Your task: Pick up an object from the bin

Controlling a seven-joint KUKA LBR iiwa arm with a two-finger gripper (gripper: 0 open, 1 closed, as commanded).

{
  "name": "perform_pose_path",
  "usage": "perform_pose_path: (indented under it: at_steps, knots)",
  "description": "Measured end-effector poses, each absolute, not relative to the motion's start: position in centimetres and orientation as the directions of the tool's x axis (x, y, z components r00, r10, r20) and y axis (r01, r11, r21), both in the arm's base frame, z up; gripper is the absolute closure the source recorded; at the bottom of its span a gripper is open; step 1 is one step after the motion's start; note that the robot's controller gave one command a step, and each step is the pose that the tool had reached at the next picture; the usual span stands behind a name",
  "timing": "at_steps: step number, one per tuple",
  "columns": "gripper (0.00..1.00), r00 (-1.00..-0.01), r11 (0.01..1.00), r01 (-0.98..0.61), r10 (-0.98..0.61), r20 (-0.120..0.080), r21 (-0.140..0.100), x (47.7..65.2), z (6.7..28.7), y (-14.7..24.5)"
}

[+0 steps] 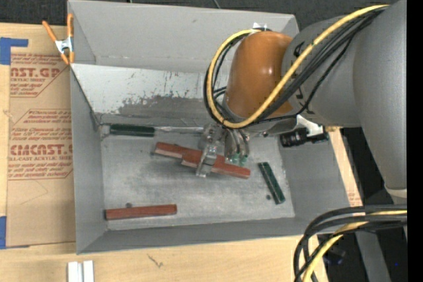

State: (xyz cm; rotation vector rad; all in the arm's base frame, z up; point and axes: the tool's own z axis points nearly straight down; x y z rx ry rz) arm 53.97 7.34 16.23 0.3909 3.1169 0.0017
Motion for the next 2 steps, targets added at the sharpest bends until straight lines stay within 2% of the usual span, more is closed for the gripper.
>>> perform_pose_path:
  at_steps: [2]
  knots:
    - [1.0, -0.969, 0.969, 0.247, 0.247, 0.0, 0.001, 53.99, 17.67, 7.35]
